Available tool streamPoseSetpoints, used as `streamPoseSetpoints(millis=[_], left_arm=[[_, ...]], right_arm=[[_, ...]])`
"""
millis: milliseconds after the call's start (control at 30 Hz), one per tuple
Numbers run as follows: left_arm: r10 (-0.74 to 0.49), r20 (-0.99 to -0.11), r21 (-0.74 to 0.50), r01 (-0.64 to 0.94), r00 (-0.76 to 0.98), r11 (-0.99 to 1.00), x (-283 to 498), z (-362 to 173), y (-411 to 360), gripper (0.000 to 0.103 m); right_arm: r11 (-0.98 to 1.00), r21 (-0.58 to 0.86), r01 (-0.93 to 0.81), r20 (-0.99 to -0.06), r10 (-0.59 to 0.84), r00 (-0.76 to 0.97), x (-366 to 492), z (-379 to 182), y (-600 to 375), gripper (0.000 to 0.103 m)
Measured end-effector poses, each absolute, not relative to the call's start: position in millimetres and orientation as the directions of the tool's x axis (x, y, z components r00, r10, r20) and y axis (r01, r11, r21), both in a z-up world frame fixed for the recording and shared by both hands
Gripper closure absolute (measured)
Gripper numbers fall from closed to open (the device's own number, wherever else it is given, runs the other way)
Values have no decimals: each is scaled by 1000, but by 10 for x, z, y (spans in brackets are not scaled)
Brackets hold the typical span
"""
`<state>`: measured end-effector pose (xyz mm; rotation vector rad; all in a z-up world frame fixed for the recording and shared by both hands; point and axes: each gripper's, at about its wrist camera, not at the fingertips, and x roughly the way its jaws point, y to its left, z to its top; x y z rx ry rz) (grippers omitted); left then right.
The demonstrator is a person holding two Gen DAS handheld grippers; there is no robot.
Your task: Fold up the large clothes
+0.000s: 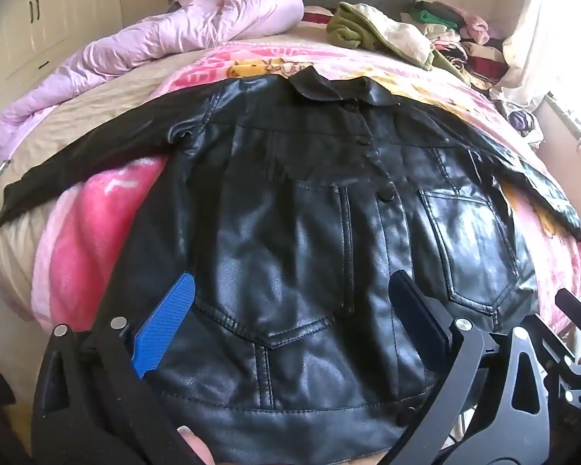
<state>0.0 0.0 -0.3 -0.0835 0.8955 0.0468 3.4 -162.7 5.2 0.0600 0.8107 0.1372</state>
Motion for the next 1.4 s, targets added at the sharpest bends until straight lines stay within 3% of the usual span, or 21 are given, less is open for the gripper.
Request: streamPoseSetpoints(millis=[1400], left_arm=[[-19,-770,-77,-63,638,995,-59,59,-5,9]], right_arm=[[988,96,-119,-712,152,686,-3,88,-1548,4]])
